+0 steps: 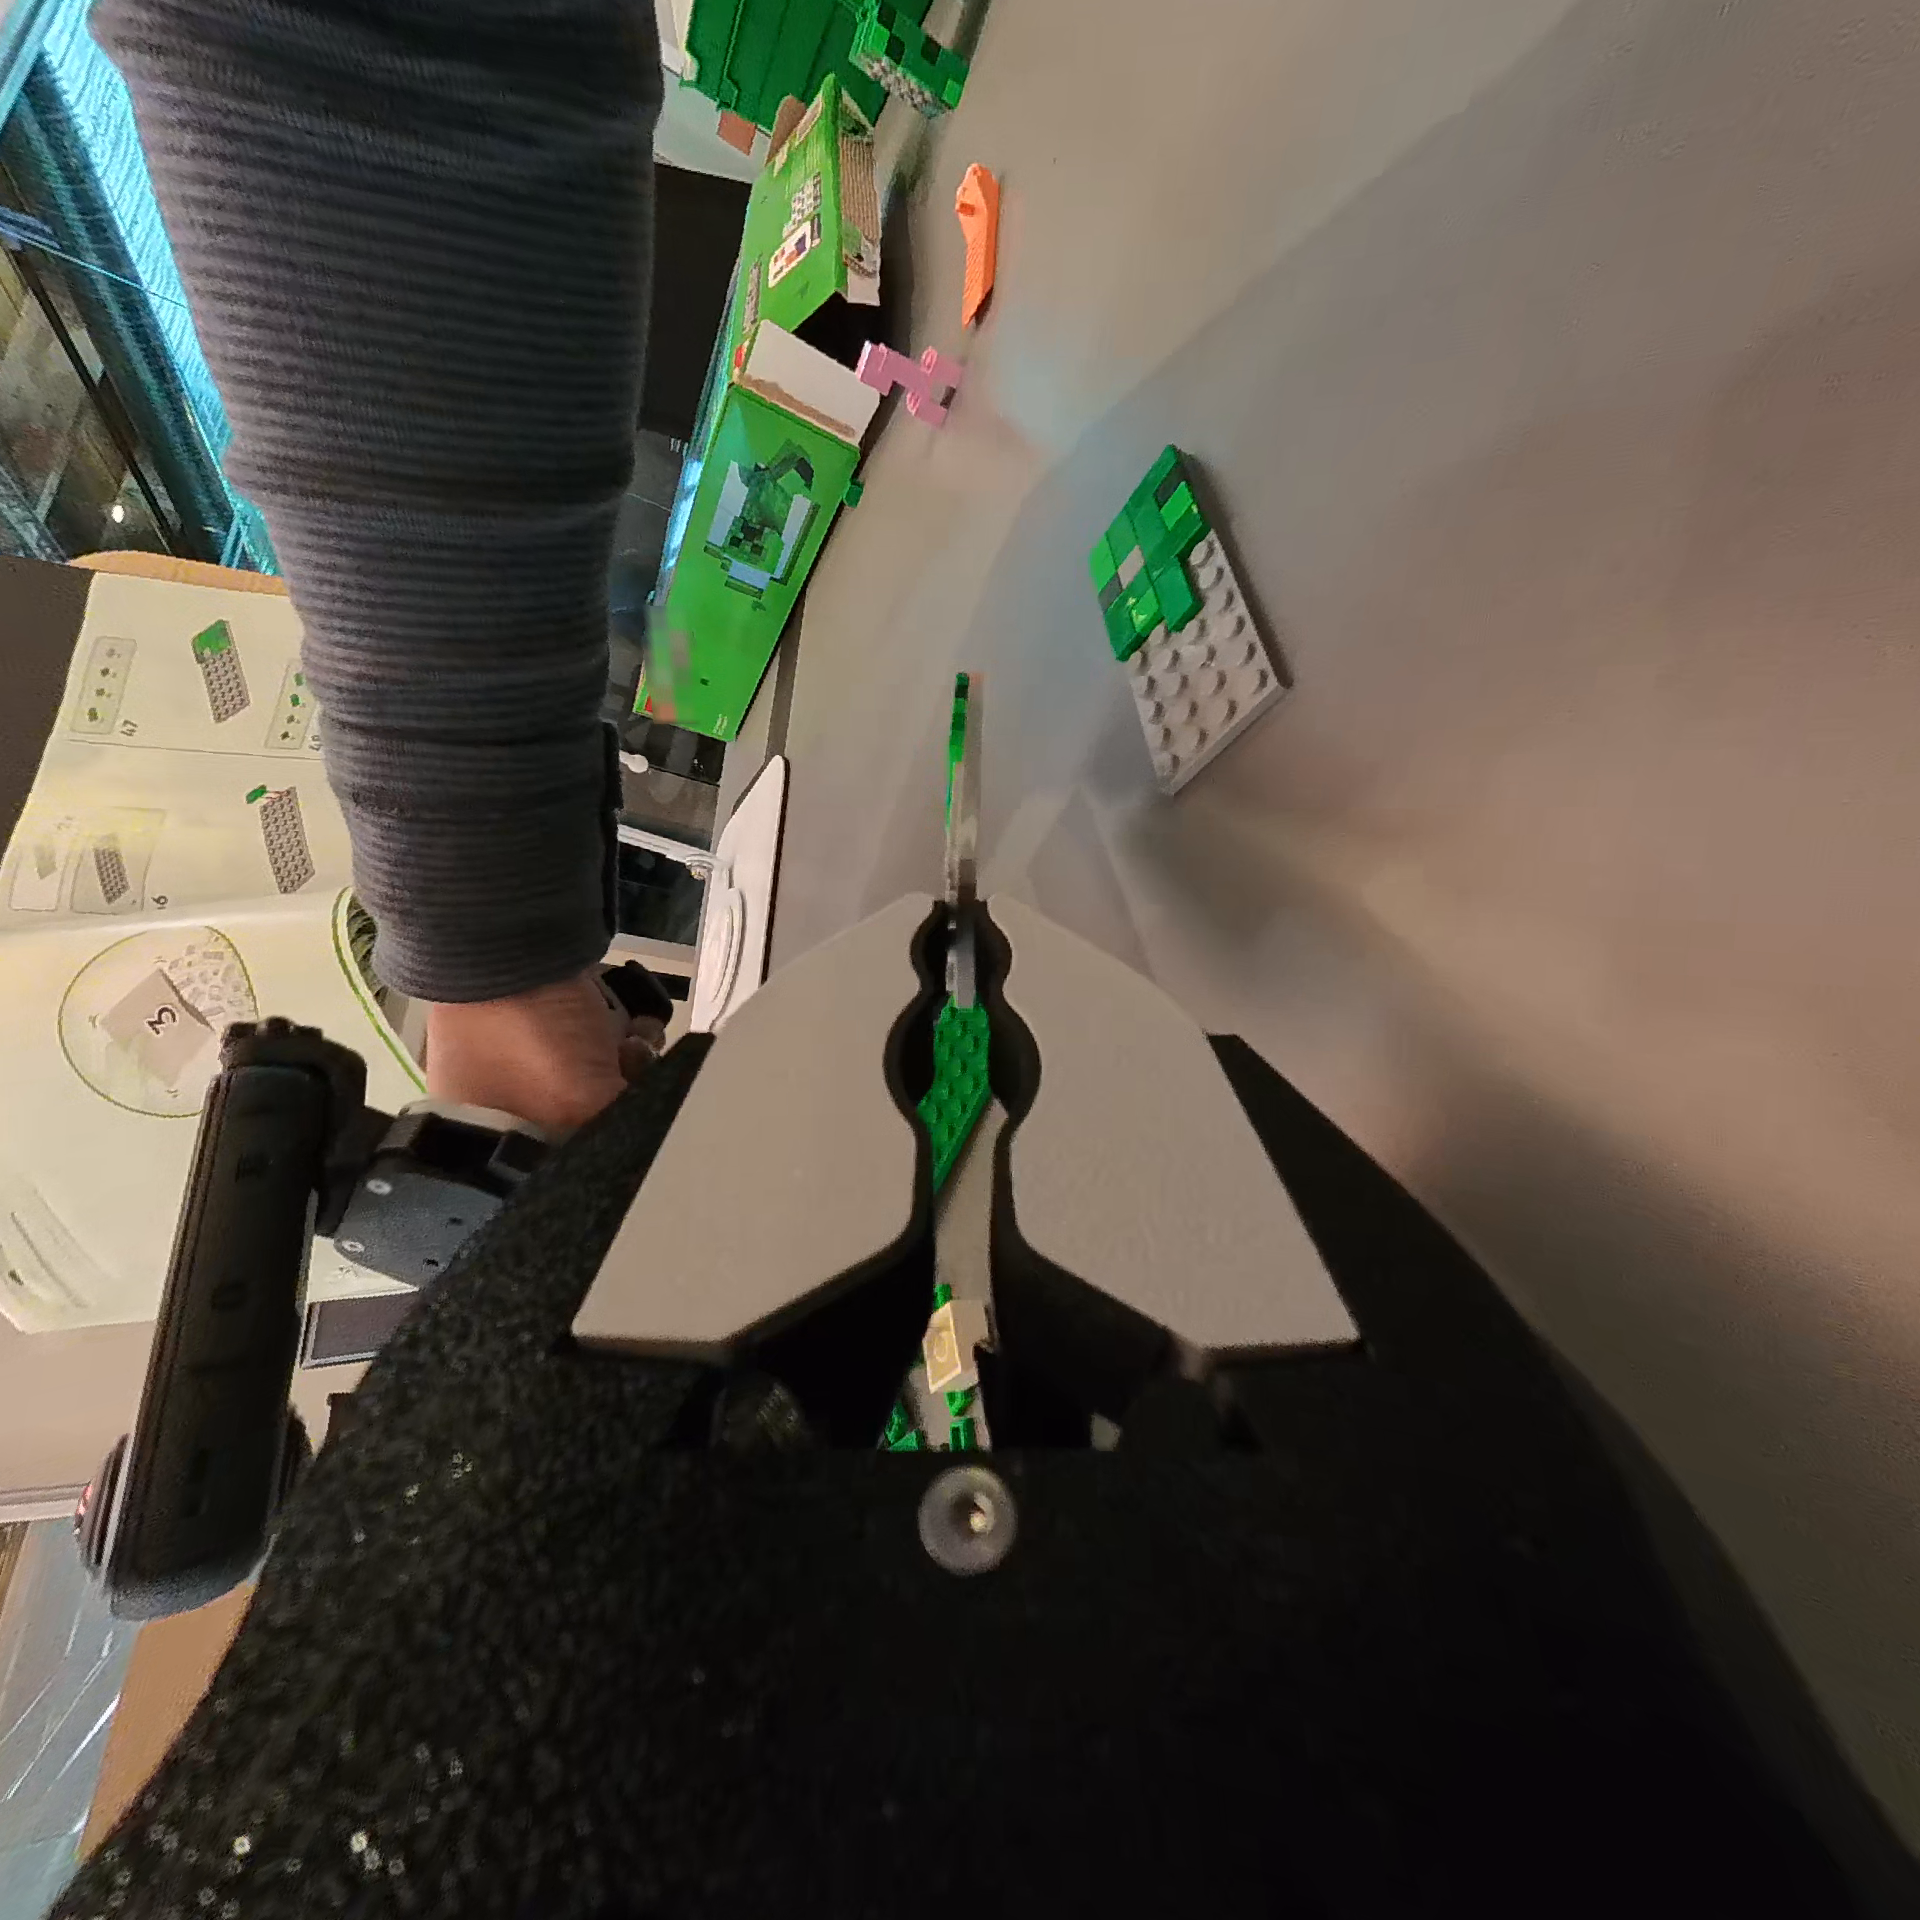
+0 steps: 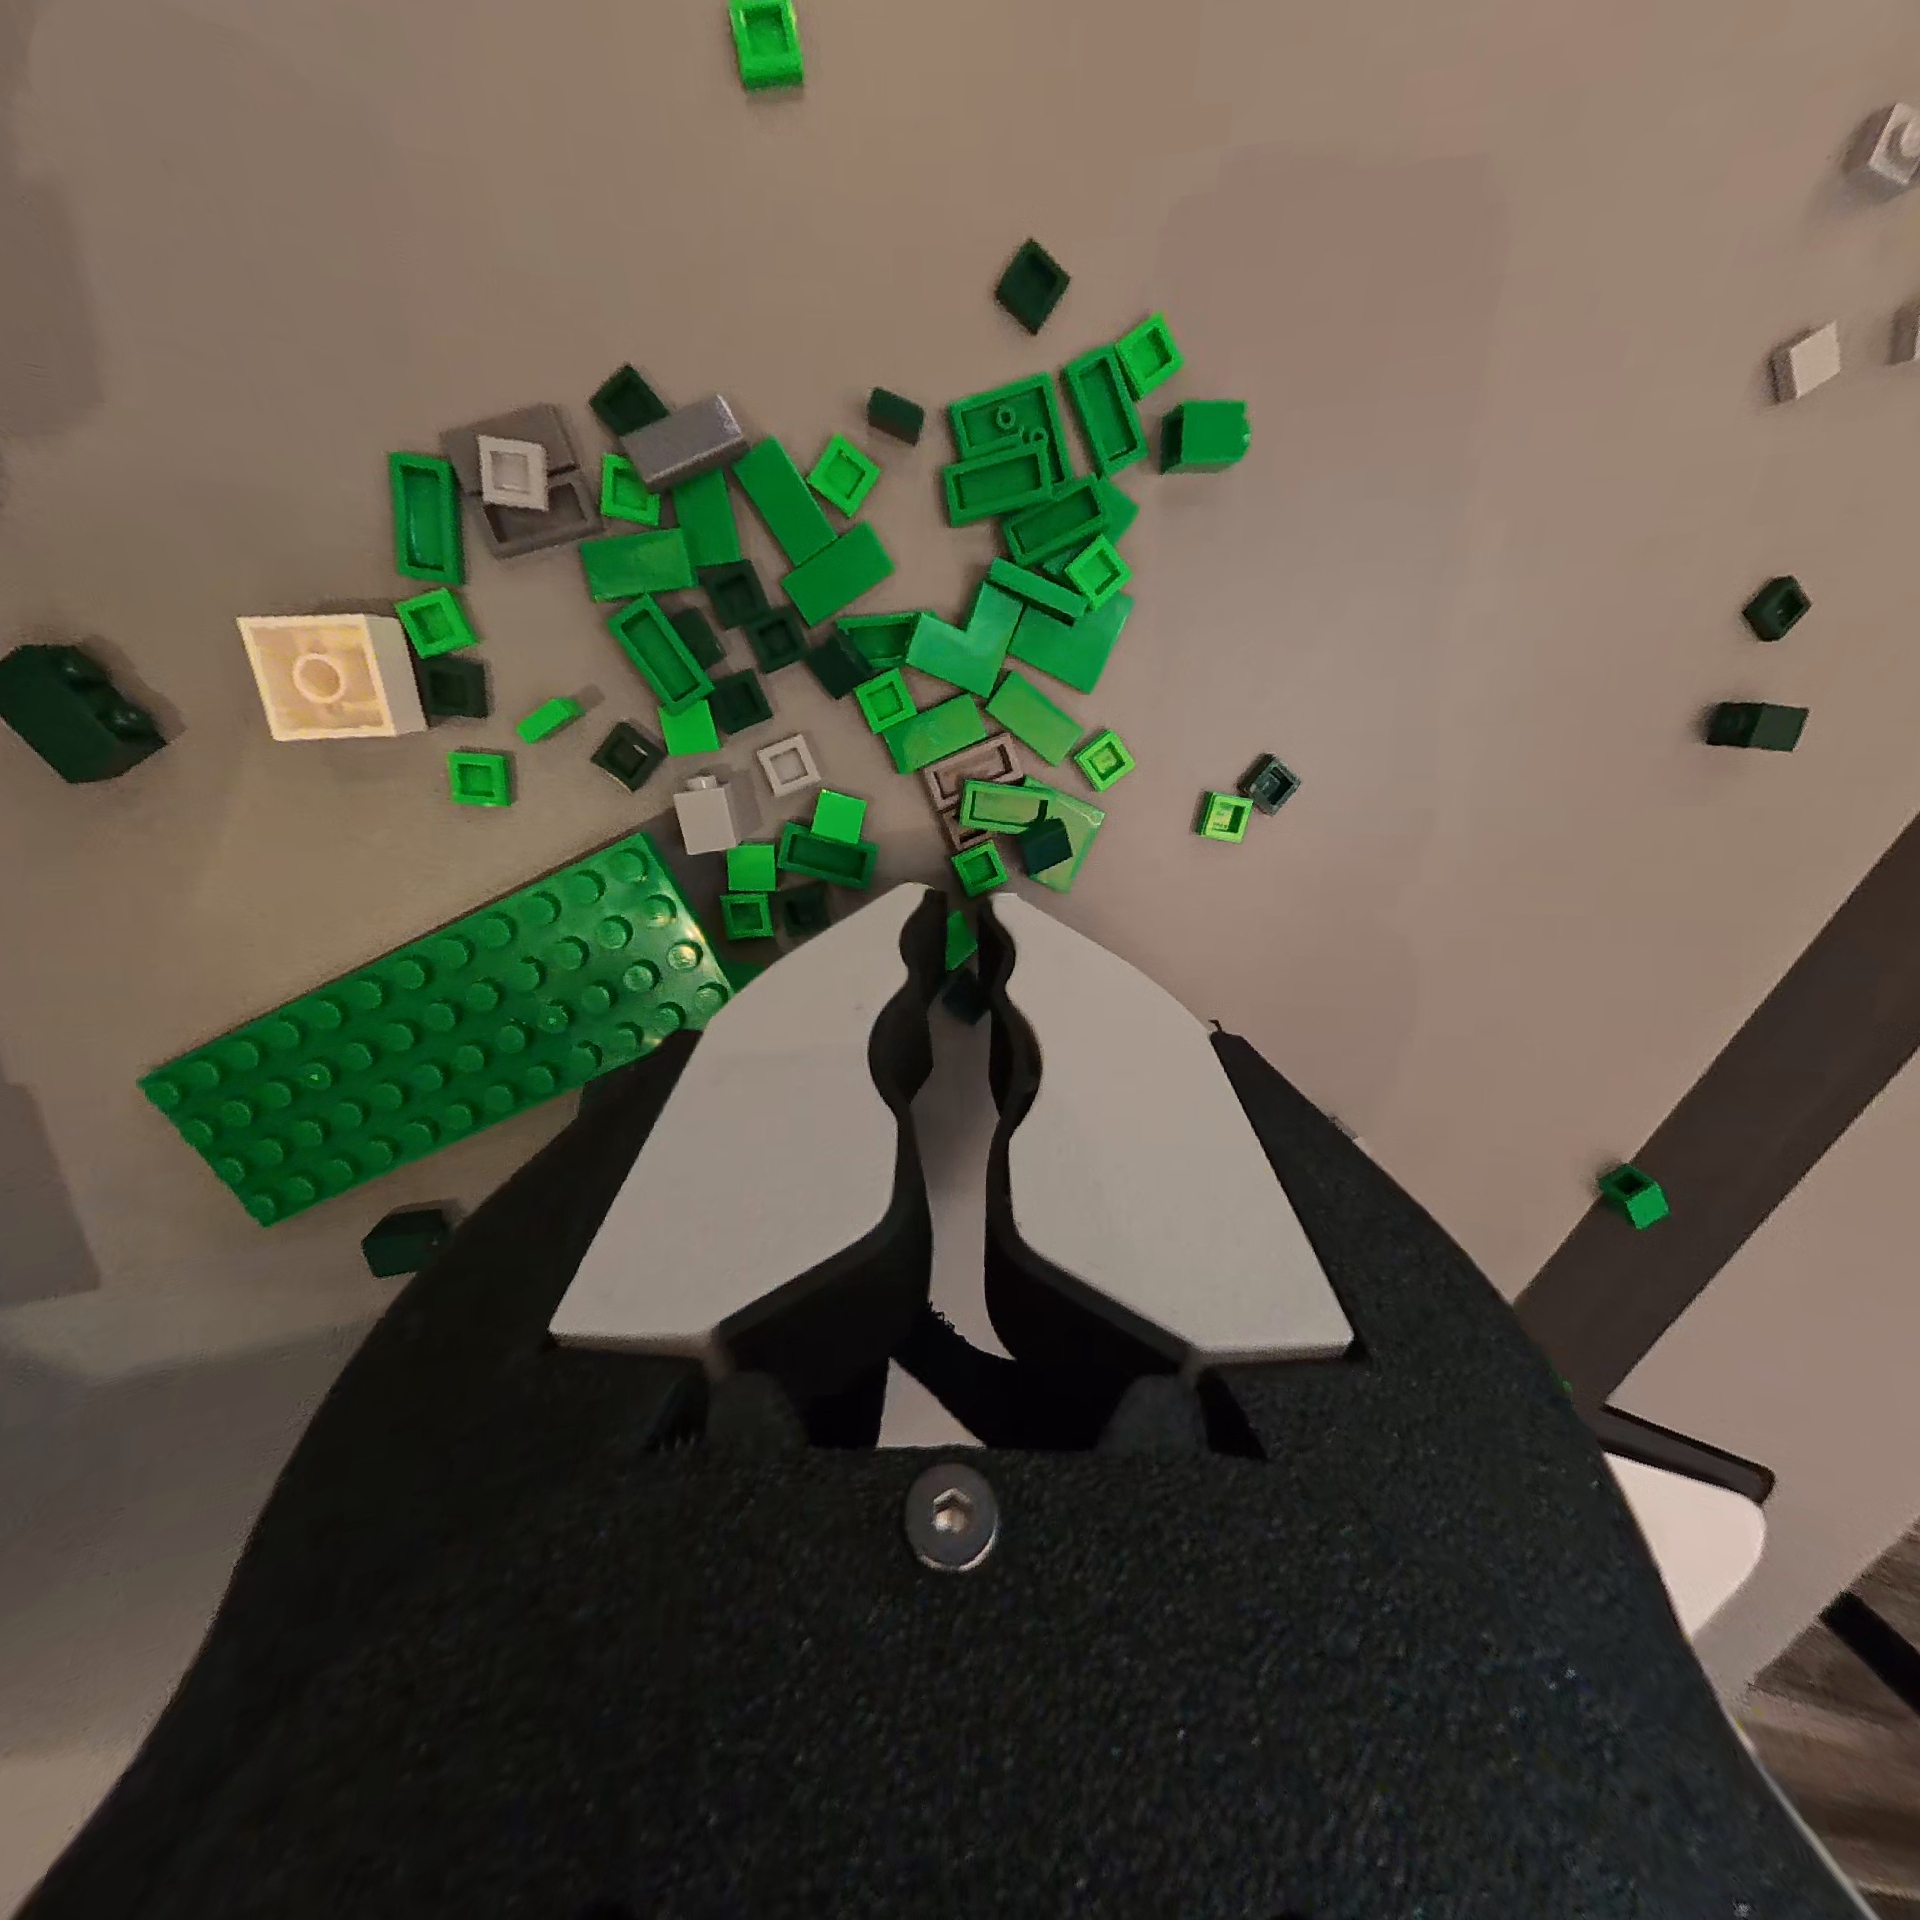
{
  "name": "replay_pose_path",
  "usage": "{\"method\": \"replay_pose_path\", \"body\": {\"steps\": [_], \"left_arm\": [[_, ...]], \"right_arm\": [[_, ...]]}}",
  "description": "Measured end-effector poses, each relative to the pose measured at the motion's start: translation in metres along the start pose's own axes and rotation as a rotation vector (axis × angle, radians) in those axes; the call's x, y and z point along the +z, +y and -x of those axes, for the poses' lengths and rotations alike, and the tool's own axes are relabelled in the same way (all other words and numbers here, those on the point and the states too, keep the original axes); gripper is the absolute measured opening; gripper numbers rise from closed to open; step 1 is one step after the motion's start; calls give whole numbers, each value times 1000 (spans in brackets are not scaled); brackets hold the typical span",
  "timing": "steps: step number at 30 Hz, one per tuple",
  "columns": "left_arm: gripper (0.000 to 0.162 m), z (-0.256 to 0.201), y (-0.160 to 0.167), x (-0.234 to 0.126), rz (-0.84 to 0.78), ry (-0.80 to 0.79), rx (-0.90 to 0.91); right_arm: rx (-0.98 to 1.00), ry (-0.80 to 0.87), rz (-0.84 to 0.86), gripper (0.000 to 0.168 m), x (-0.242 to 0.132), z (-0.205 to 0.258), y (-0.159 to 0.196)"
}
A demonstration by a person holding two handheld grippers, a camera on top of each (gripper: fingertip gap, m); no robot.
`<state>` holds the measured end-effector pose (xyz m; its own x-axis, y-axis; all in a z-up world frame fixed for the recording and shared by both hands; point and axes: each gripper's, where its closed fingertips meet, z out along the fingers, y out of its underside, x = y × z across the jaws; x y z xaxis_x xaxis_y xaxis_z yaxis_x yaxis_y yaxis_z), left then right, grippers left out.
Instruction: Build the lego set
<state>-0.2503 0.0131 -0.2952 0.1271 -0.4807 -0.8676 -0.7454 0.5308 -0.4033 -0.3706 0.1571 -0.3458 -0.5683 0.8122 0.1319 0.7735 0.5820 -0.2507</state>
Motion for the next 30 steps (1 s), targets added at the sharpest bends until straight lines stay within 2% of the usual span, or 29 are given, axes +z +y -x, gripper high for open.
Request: {"method": "replay_pose_path", "body": {"steps": [11, 15, 22, 25, 26, 30], "left_arm": [[4, -2, 0, 1, 1, 14, -1], [4, -3, 0, 1, 2, 18, -4], [4, -3, 0, 1, 3, 19, -3], [4, -3, 1, 1, 5, 18, -3], [4, -2, 1, 1, 5, 18, -3], [4, -1, 2, 1, 10, 9, -5]], "right_arm": [[-77, -18, -46, 7, -17, 8, 9], [-68, -29, -94, 6, -16, 8, 2], [-93, -64, -41, 9, -6, 7, 2], [-100, -72, -28, 7, -6, 5, 3], [-100, -68, -27, 0, -6, 5, 2], [-110, -41, -52, 0, -13, 7, 1]]}}
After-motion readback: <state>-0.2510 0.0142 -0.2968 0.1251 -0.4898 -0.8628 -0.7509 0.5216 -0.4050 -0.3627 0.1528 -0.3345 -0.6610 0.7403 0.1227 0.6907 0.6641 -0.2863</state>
